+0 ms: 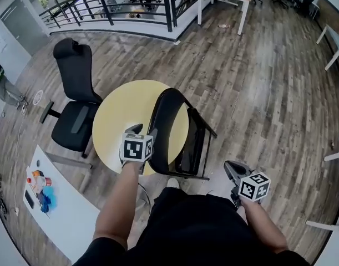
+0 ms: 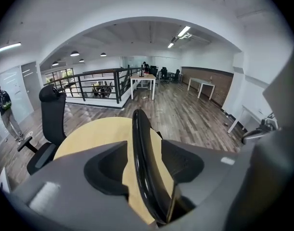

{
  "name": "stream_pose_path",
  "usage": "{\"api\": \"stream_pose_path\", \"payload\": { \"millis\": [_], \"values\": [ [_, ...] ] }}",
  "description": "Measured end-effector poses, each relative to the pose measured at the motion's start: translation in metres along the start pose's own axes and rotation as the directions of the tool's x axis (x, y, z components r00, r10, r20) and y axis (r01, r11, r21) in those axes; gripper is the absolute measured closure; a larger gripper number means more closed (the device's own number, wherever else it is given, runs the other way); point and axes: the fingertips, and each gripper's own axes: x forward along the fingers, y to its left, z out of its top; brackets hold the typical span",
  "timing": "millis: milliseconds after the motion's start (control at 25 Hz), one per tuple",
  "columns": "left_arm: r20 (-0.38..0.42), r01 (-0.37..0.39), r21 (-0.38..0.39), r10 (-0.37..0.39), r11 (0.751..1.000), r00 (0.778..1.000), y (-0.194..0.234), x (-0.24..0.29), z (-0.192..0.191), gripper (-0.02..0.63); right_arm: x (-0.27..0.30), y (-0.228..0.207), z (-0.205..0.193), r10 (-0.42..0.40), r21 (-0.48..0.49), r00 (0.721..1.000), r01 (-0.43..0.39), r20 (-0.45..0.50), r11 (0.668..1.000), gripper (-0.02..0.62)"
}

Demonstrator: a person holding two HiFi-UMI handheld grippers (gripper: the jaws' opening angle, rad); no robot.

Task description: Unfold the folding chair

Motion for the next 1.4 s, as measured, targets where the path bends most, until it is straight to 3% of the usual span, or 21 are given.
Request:
{"api": "stream_pose_path", "payload": {
  "millis": [280, 600, 880, 1240, 1400],
  "values": [
    [-0.08, 0.166, -0.098, -0.174, 0.981, 0.981, 0.021, 0.067, -0.005, 0.362, 0.004, -0.003, 0.005, -0.141, 0.033, 0.99, 0.14, 0.02, 0.99, 0.591],
    [-0.121, 0.251, -0.122, -0.265, 0.96, 0.957, 0.016, 0.097, -0.011, 0.374, 0.002, -0.006, 0.004, -0.241, 0.077, 0.97, 0.238, 0.033, 0.968, 0.591],
    [-0.16, 0.291, -0.138, -0.312, 0.947, 0.937, 0.003, 0.107, -0.015, 0.451, 0.008, -0.003, 0.002, -0.261, 0.088, 0.965, 0.257, 0.029, 0.962, 0.591],
    [-0.211, 0.274, -0.21, -0.317, 0.939, 0.925, 0.002, 0.106, -0.017, 0.483, 0.008, -0.006, 0.006, -0.268, 0.08, 0.963, 0.265, 0.025, 0.961, 0.591],
    [-0.2, 0.291, -0.319, -0.365, 0.902, 0.909, 0.003, 0.103, -0.017, 0.497, 0.004, -0.002, 0.006, -0.28, 0.073, 0.96, 0.279, 0.017, 0.958, 0.591]
  ]
}}
